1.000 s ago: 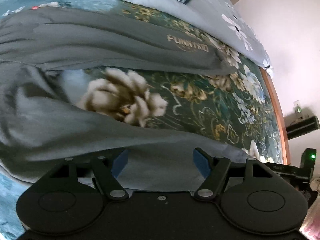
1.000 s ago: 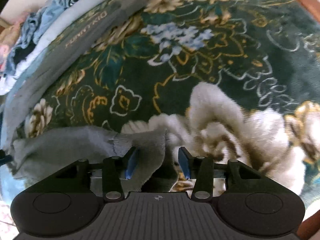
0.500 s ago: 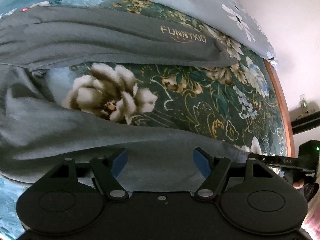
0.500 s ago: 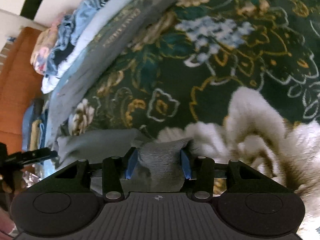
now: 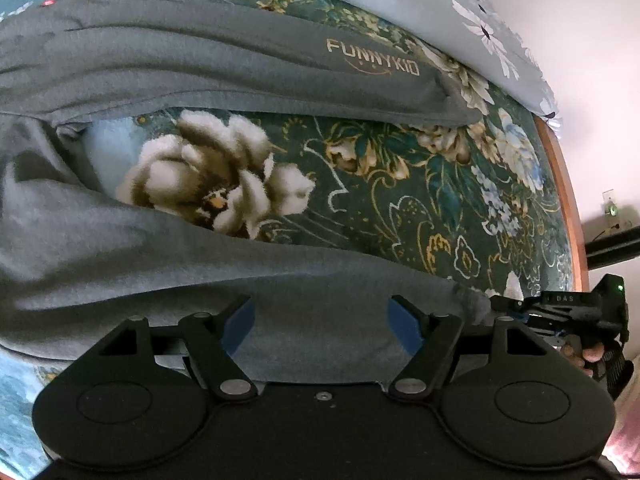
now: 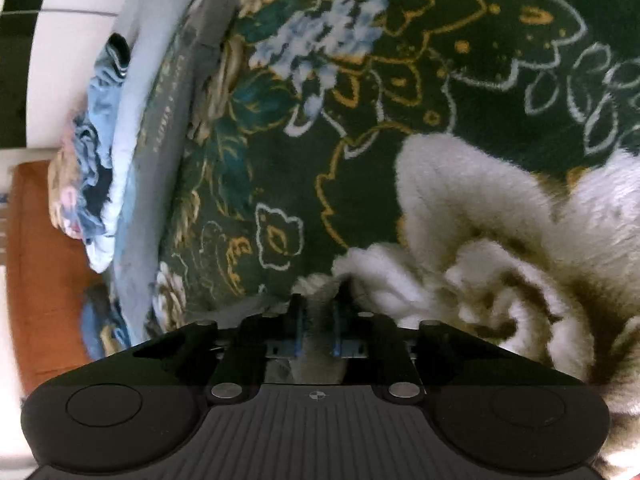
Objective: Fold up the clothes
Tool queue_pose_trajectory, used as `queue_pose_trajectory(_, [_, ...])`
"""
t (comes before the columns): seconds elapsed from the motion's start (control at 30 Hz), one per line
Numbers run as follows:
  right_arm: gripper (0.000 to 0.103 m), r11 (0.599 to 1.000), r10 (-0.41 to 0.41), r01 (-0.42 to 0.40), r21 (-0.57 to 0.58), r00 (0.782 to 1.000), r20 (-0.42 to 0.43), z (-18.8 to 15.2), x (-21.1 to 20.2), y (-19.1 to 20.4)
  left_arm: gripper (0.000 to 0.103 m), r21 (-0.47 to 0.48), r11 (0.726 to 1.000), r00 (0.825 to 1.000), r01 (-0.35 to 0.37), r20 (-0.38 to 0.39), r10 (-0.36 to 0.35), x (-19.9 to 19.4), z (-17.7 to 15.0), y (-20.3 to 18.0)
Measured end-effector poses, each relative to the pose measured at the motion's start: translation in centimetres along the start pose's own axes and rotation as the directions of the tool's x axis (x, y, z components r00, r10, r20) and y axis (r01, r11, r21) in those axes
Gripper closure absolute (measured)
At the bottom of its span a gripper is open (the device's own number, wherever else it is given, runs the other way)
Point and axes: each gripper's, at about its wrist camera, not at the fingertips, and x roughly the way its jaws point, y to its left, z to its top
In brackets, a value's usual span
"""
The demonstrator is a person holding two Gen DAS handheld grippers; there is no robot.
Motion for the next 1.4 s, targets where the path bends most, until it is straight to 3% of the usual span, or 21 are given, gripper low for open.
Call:
queue_pose_trajectory(0.1, [0.097,0.997,0.033,-0.027,-0.066,0.996,0.082,-0.4,-1.5,2.0,0.031,0.012,1.0,1.0,0.007,0.001,-0.007,0.0,0.1,-0.3])
queue_pose_trajectory(0.17, [0.098,0.99,0.102,-0.085,-0.109,0.982,0.16,-0.4,-3.2,3.7,0.031,0.023,1.0,1.0,0.011,0.004,-0.011,-0.1,0.2,-0.5])
queue_pose_trajectory(0.27, [0.098,0.961,0.233,-0.175,-0.215,0.931,0.282,-0.9,-6.6,6.1,0.029,0.025,1.0,1.0,0.018,0.009,-0.018,-0.3,0.2,-0.6])
queue_pose_trajectory(0.33, [0.099,0.951,0.259,-0.179,-0.251,0.904,0.341,-1.2,-8.6,6.7,0.027,0.02,1.0,1.0,0.018,0.009,-0.018,-0.3,0.0,-0.4])
queue_pose_trajectory(0.43, [0.099,0.973,0.194,-0.129,-0.193,0.906,0.375,-1.1,-9.4,5.0,0.027,0.004,1.0,1.0,0.021,0.005,-0.021,-0.2,-0.4,0.0])
queue_pose_trajectory(0.57, [0.099,0.992,0.061,-0.02,-0.127,0.943,0.328,-0.9,-7.7,2.5,0.027,-0.004,1.0,1.0,0.019,-0.001,-0.019,-0.2,-0.8,0.4])
queue_pose_trajectory(0.83, [0.097,0.955,-0.12,0.166,-0.246,0.974,0.193,-1.1,-3.9,3.9,0.027,-0.048,0.999,1.0,0.016,0.008,-0.016,-0.5,-1.2,1.4])
queue_pose_trajectory(0.93, [0.097,0.951,-0.135,0.169,-0.258,0.98,0.143,-2.0,-2.2,5.1,0.027,-0.064,0.998,1.0,0.024,0.009,-0.023,-0.4,-1.4,1.4])
queue_pose_trajectory(0.97, [0.092,0.953,-0.139,0.168,-0.252,0.982,0.129,-2.4,-1.5,5.6,0.027,-0.064,0.998,1.0,0.027,0.008,-0.026,-0.3,-1.4,1.3])
queue_pose_trajectory(1.03, [0.08,0.958,-0.163,0.184,-0.222,0.981,0.108,-2.8,0.0,6.6,0.027,-0.06,0.998,1.0,0.027,0.004,-0.027,-0.2,-1.4,1.1])
queue_pose_trajectory(1.13, [0.08,0.961,-0.219,0.235,-0.145,0.968,0.119,-2.8,1.4,7.5,0.027,-0.057,0.998,1.0,0.031,0.008,-0.03,-0.3,-1.5,1.1])
queue_pose_trajectory(1.27, [0.075,0.964,-0.263,0.257,0.064,0.958,0.117,-1.9,2.0,6.8,0.026,-0.083,0.996,0.999,0.031,0.014,-0.03,-0.5,-1.7,1.9])
queue_pose_trajectory(1.4, [0.073,0.941,-0.308,0.285,0.183,0.945,0.11,-1.7,2.8,6.9,0.026,-0.116,0.993,0.999,0.033,0.021,-0.031,-0.8,-1.9,3.0])
